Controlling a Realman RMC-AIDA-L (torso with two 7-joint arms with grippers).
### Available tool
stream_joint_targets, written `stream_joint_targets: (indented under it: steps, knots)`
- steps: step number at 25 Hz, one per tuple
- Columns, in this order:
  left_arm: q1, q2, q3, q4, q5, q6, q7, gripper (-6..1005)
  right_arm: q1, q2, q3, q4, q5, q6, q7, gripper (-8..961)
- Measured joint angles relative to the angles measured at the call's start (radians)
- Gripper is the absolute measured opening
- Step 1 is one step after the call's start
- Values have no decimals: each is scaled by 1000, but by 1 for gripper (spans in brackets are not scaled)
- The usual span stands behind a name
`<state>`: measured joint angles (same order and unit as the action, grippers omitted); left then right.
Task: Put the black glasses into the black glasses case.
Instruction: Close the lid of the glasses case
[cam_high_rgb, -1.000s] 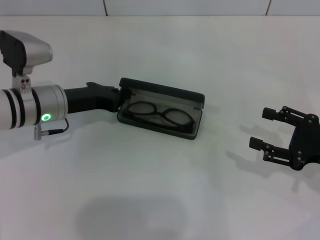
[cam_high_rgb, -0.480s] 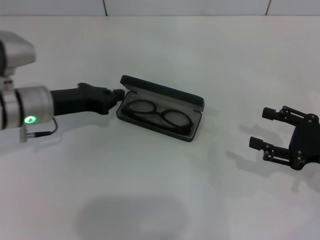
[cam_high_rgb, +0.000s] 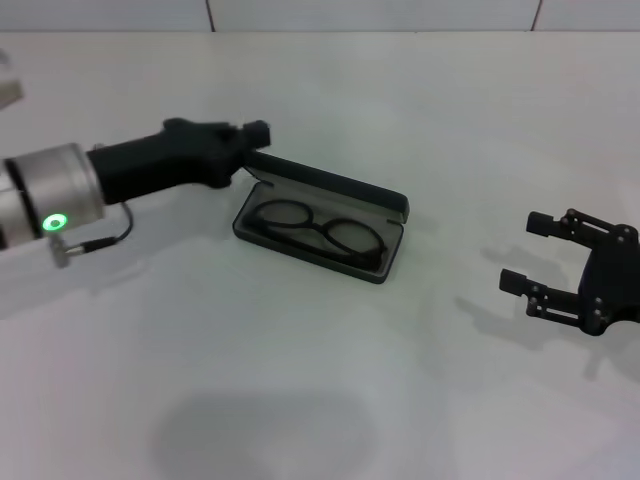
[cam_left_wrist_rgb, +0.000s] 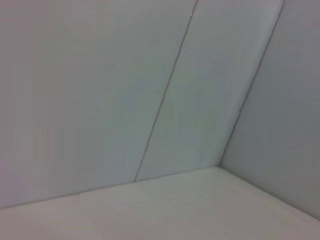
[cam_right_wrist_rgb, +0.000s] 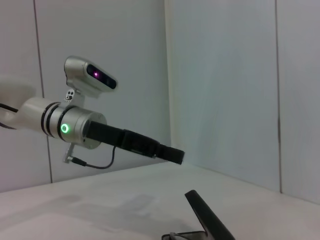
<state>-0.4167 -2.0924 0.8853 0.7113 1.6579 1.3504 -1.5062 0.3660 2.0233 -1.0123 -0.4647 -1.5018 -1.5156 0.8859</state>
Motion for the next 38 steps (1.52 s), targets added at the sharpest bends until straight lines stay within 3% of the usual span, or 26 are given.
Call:
stream_joint_targets:
  steps: [3,8,10,11,13,38]
  knots:
    - [-15,-7,73,-19,-66,-93,17,1,6,0,0,0,1,9,-1,764]
    - [-35,-5,293,-32,-202,-324,19,3,7,2,0,0,3,17,-1,764]
    - [-37,-5,309,-32,-209,-339,19,4,6,2,0,0,3,21,-1,764]
    - [-48,-5,402,-32,-243,-420,18,5,4,2,0,0,3,22,-1,764]
    - [-52,-6,431,-32,-254,-445,13,6,3,2,0,0,3,22,-1,764]
    - [-50,-2,497,-80,-237,-472,-5,19,7,1,0,0,3,23,-1,765]
